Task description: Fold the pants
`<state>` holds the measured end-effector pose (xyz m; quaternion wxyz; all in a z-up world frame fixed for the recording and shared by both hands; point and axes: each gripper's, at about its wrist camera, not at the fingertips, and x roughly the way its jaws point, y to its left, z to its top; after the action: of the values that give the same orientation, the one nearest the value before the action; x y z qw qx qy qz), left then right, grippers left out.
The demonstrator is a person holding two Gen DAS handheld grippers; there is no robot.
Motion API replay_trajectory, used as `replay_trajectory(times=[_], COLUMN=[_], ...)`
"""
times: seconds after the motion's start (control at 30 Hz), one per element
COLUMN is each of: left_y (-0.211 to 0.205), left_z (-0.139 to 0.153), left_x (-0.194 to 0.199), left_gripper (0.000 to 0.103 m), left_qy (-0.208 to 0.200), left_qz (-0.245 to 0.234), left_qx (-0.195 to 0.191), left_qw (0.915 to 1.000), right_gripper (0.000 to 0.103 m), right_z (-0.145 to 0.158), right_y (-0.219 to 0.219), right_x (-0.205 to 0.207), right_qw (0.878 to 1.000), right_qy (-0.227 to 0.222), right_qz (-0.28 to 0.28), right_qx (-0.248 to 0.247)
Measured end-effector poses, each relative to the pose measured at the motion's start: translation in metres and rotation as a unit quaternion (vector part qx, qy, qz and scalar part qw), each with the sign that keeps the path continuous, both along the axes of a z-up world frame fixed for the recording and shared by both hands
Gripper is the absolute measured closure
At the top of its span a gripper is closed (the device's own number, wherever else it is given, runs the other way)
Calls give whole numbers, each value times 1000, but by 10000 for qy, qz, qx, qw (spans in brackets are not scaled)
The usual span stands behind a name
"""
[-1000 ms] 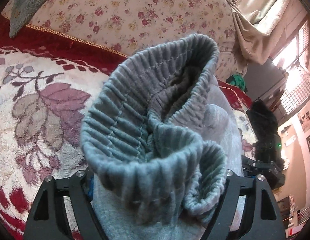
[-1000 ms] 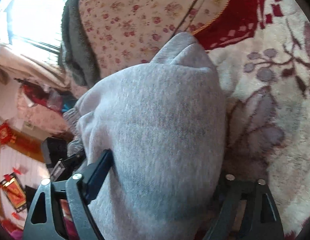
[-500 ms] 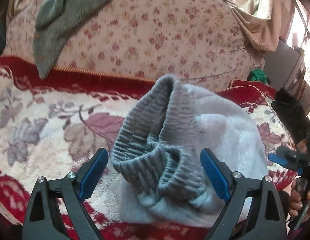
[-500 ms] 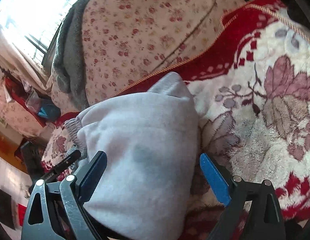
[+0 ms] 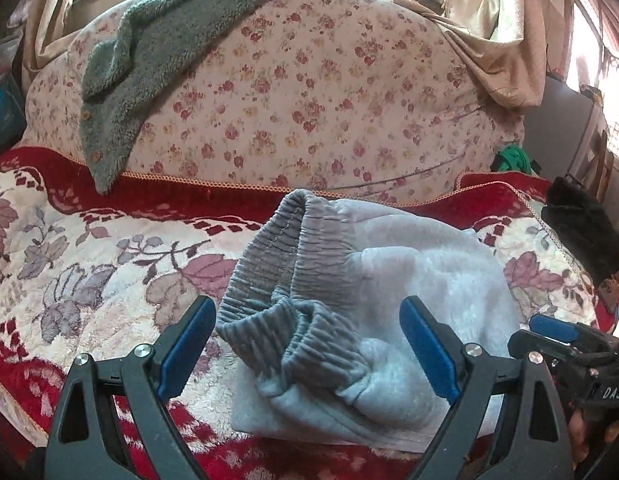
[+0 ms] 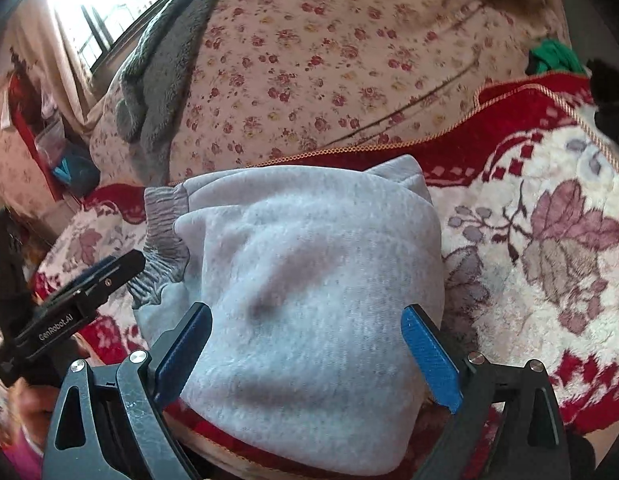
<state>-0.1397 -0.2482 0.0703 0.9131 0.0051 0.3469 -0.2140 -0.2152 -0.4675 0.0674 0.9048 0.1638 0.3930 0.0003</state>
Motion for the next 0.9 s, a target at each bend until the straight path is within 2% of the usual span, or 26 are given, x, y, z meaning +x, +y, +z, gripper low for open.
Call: replay_trajectory(times=[0.2,0.47,0.9], left_y=[-12,-23,-28], left_z=[2,0,2], left_x=[-10,-16,-19], left_gripper=[10,10,10], left_qy=[-395,-688,-657], left_qz=[129,247,134], left_qx=[419,937,768], left_qw=[9983,9929,9948], right_gripper=[5,5,5], right_z=[2,2,1], right_y=[9,4,0], right_x=[1,0,-2], right_qw=[9999,9999,10000], right_qy=[-30,-20,7], right_qz=[27,-41,-82], right_qx=[-150,-96,-53])
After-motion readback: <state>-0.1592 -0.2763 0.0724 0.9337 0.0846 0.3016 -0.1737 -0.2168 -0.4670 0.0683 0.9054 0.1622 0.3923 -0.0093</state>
